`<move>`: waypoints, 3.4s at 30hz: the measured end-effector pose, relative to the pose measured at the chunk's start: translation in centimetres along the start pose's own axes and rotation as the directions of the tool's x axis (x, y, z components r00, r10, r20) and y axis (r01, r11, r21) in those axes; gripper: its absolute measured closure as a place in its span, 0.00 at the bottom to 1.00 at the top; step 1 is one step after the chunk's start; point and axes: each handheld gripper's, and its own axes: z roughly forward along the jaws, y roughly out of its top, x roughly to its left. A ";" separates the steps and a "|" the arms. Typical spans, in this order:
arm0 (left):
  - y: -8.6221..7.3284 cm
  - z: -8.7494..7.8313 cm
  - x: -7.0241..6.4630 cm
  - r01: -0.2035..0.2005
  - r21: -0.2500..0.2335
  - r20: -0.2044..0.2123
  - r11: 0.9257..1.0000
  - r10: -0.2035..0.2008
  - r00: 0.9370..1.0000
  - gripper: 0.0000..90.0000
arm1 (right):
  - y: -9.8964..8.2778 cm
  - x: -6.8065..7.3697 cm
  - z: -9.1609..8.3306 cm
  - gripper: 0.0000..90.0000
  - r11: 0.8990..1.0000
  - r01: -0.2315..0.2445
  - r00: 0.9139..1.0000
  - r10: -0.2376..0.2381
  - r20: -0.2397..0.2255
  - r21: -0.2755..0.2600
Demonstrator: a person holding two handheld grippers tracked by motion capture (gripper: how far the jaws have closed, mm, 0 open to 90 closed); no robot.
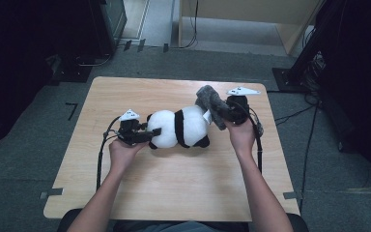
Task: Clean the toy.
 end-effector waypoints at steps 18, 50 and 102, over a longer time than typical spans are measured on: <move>0.0 0.1 0.0 -0.002 -0.004 0.001 1.000 0.002 1.000 0.46 | -3.9 -0.8 2.7 0.82 0.995 -0.074 0.997 0.076 -0.026 0.071; 0.0 0.0 0.1 0.004 -0.002 0.003 1.000 -0.004 1.000 0.46 | -7.7 -1.3 4.7 0.82 0.970 -0.069 0.998 0.070 0.001 0.233; 0.1 0.2 0.3 0.001 -0.010 0.008 1.000 -0.001 1.000 0.23 | 0.9 12.0 3.9 0.82 0.992 0.120 0.918 -0.091 -0.386 0.050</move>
